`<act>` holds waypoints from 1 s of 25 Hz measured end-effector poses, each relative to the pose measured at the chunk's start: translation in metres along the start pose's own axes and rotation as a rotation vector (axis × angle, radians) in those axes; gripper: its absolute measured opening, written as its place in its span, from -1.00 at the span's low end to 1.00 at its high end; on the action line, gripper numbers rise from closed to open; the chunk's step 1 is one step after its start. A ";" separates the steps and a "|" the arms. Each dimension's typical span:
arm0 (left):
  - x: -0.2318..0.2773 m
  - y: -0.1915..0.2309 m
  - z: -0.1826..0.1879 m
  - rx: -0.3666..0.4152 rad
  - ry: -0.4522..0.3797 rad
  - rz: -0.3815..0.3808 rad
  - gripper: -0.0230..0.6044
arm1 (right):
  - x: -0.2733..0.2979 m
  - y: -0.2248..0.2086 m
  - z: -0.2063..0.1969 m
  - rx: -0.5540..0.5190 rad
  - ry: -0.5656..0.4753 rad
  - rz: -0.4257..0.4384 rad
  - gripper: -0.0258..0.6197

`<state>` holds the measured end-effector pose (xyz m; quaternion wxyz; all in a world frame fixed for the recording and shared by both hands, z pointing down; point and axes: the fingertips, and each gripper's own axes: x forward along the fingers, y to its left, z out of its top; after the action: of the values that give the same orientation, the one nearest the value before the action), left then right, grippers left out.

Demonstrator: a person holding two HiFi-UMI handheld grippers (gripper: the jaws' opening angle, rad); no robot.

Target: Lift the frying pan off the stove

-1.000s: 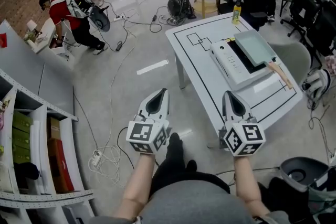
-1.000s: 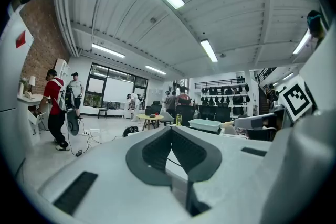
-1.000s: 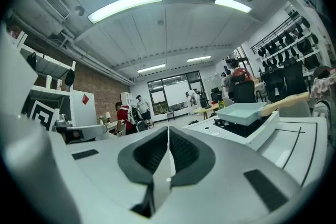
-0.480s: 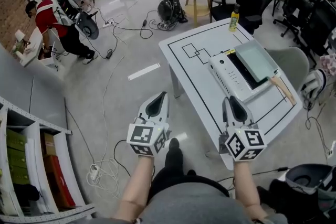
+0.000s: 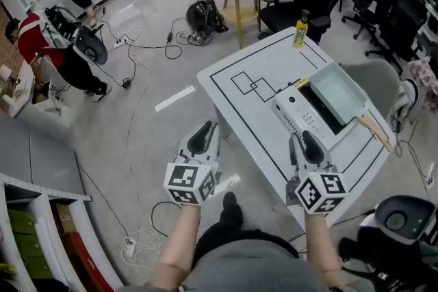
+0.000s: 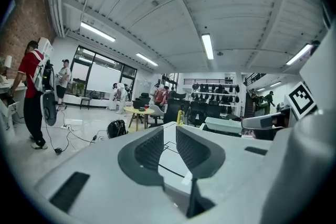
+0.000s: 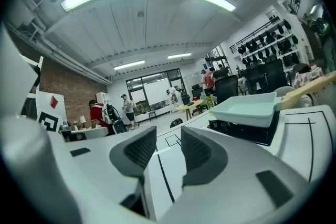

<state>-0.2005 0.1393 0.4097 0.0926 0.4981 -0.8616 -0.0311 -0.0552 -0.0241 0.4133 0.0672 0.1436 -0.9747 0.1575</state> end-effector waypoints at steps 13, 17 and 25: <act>0.088 0.015 0.007 -0.031 0.039 -0.199 -0.55 | 0.028 -0.029 0.017 0.071 -0.069 -0.193 -0.40; 0.113 0.003 0.005 -0.038 0.051 -0.258 -0.55 | 0.021 -0.048 0.023 0.090 -0.095 -0.264 -0.40; 0.164 -0.043 0.013 -0.036 0.075 -0.358 -0.54 | -0.005 -0.106 0.038 0.168 -0.158 -0.395 -0.40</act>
<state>-0.2466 -0.0244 0.4123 0.1263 0.6426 -0.7544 -0.0439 -0.0222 -0.1319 0.4069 0.0081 0.3485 -0.9134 0.2104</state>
